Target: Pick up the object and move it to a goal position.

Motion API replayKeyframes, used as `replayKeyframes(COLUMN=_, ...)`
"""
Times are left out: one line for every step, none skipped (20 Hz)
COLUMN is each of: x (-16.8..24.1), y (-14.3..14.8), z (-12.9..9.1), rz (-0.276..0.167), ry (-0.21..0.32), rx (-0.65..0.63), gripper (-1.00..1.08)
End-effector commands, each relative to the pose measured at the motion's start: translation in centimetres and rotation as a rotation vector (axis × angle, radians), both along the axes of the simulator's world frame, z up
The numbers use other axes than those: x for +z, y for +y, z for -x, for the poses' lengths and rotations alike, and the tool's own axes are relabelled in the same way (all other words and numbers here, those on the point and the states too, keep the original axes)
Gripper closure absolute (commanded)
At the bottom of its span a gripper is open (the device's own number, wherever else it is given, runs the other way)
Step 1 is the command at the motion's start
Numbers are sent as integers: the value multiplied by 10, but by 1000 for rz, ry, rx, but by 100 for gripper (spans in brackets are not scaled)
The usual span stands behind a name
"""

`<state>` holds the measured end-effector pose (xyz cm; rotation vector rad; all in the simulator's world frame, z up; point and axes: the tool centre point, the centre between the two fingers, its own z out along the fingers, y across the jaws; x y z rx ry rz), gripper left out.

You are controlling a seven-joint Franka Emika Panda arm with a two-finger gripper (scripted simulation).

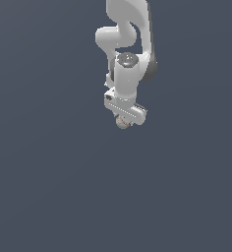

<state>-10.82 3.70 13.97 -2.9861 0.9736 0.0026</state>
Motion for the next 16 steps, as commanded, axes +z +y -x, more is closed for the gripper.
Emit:
replayKeyframes(x=13, y=0, z=11, rz=0, ry=-1, rx=0, gripper=108)
replayKeyframes(x=17, y=0, z=15, rz=0, ry=-1, rx=0, gripper=108)
replayKeyframes(x=21, y=0, z=18, rz=0, ry=-1, rx=0, gripper=108)
replayKeyframes(x=25, y=-1, z=21, rz=1, ry=-1, rx=0, gripper=108)
replayKeyframes(x=28, y=-1, z=24, rz=1, ry=-1, rx=0, gripper=108)
replayKeyframes(x=31, y=-1, z=27, rz=1, ry=-1, rx=0, gripper=108)
replayKeyframes(x=34, y=-1, z=29, rz=1, ry=-1, rx=0, gripper=108)
replayKeyframes(x=37, y=-1, z=31, rz=1, ry=-1, rx=0, gripper=108)
replayKeyframes(x=39, y=-1, z=33, rz=1, ry=-1, rx=0, gripper=108)
replayKeyframes(x=41, y=-1, z=34, rz=1, ry=-1, rx=-1, gripper=108)
replayKeyframes(x=43, y=-1, z=36, rz=1, ry=-1, rx=-1, gripper=108)
replayKeyframes(x=44, y=-1, z=37, rz=1, ry=-1, rx=-1, gripper=108)
replayKeyframes(x=45, y=-1, z=37, rz=1, ry=-1, rx=-1, gripper=108)
replayKeyframes(x=46, y=-1, z=38, rz=1, ry=-1, rx=-1, gripper=108)
replayKeyframes(x=47, y=-1, z=38, rz=1, ry=-1, rx=-1, gripper=108)
replayKeyframes(x=47, y=-1, z=38, rz=1, ry=-1, rx=-1, gripper=108)
